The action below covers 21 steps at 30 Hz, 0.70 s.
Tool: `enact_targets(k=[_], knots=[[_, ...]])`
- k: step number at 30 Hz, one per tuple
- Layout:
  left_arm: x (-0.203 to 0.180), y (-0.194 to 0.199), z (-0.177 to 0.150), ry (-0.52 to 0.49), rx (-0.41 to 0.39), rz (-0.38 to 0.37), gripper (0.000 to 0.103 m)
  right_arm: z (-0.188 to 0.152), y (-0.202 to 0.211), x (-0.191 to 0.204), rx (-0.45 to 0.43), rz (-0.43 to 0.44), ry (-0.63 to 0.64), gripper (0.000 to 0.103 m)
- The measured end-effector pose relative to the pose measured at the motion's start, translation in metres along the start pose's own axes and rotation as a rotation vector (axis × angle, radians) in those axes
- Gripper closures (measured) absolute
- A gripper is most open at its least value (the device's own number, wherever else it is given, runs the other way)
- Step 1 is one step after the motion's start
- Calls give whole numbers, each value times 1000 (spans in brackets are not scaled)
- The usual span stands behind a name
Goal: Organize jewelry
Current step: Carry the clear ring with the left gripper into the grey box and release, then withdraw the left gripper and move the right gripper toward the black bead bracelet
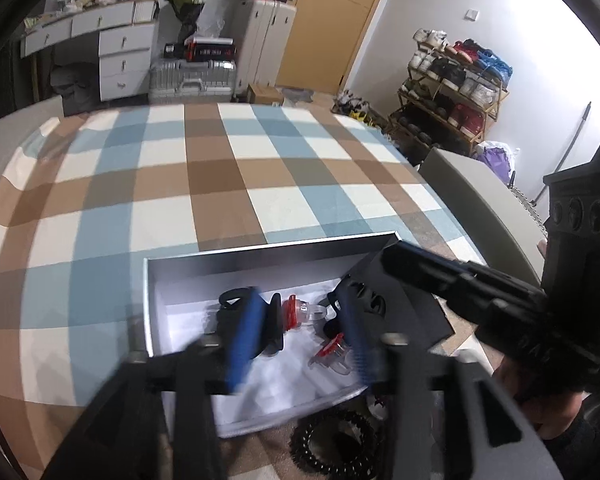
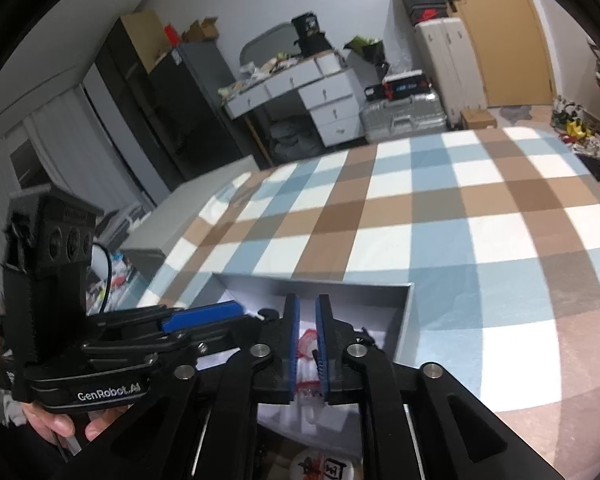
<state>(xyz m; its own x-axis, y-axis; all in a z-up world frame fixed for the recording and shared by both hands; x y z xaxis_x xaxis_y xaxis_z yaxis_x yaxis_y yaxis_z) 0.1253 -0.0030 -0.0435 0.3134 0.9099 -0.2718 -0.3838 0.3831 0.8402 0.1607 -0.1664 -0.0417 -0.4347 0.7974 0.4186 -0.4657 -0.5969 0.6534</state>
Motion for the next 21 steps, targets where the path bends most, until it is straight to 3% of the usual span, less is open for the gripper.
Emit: enact_targets(k=[4, 21], knots=[[-4, 7, -6, -22, -28, 26, 52, -4, 17, 0, -49, -5, -8, 69], [-18, 29, -26, -10, -100, 123, 43, -23, 59, 23, -130, -20, 21, 46]])
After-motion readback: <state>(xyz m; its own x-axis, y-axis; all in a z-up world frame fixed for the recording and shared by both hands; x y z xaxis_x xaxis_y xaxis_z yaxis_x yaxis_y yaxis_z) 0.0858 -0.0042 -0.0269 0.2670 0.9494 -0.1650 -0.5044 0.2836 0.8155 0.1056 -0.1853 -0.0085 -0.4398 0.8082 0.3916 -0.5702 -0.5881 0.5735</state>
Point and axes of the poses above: each gripper's, at about its wrist camera, not at the fingertips, and y roughly against the way its jaws point, x to its left, z to its top, the point moved 1 cm from there along -y, roughly the way its jaws point, and after that the axes turned 13 degrees about x, right-handed, at the moved point
